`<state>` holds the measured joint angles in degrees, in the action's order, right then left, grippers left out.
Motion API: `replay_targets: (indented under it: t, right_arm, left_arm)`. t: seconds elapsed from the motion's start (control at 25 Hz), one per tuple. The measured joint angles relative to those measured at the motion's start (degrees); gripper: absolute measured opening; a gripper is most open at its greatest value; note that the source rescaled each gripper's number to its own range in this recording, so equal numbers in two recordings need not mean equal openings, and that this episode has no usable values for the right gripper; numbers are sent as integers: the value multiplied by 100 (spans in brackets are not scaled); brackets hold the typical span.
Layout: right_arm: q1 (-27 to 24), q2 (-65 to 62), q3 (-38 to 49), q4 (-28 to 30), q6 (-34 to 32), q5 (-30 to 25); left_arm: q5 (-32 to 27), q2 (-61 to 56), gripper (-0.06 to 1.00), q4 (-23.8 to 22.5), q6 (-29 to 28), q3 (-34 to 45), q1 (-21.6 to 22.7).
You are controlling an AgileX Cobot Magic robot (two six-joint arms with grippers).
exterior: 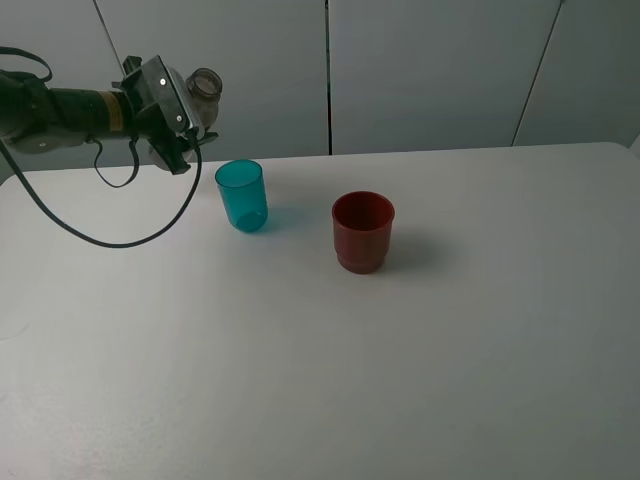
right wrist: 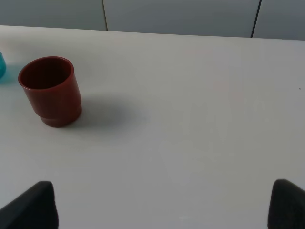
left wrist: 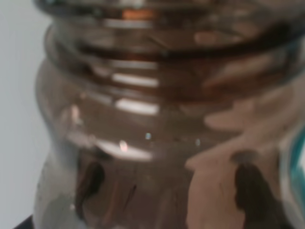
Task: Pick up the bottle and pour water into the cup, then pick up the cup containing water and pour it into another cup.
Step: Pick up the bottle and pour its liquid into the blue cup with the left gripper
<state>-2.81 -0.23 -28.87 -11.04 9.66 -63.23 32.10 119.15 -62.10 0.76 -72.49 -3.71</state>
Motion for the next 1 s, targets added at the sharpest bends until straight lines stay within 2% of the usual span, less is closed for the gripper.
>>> replay_targets:
  t: [0.28, 0.56, 1.0]
  right_arm:
    - [0, 0, 0, 0, 0, 0]
    - [0, 0, 0, 0, 0, 0]
    - [0, 0, 0, 0, 0, 0]
  left_arm:
    - [-331, 0, 0, -131, 335, -7, -13]
    - [-359, 0, 0, -327, 507, -7, -13]
    - [-373, 0, 0, -381, 1162, -7, -13]
